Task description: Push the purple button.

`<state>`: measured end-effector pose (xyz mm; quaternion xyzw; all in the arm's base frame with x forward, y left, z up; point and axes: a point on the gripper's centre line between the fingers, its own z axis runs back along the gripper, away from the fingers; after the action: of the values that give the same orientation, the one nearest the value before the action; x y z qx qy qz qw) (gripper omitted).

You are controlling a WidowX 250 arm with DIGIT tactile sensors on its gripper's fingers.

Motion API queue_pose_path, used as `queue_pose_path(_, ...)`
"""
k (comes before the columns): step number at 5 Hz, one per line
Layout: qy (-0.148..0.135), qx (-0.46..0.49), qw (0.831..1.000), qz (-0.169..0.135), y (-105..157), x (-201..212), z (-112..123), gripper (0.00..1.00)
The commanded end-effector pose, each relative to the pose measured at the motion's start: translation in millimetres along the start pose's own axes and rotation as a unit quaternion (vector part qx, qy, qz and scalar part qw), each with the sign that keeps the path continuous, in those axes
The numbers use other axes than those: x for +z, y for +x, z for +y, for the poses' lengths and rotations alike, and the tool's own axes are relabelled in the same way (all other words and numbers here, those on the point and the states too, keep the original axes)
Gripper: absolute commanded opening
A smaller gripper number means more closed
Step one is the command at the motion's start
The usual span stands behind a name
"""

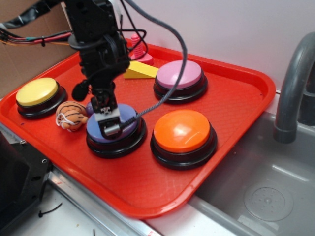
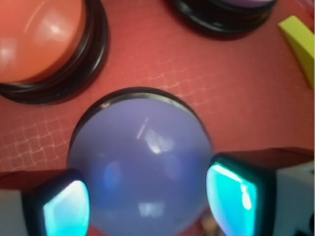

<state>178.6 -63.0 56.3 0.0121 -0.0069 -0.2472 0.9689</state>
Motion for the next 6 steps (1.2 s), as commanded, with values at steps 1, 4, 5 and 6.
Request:
queue_pose_path(1, -0.006, -0.017, 1.000, 0.019, 4, -10, -6, 1.00)
queue_pose_path(4, -0.023, -0.001, 0.999, 0.035, 10, 42, 20, 1.00)
queue_pose_path(5, -0.016, -0.001, 0.999, 0.038, 8, 50, 17, 1.00)
queue_pose_path(6, -0.012, 0.001, 0.999, 0.043, 6, 56, 15, 1.00)
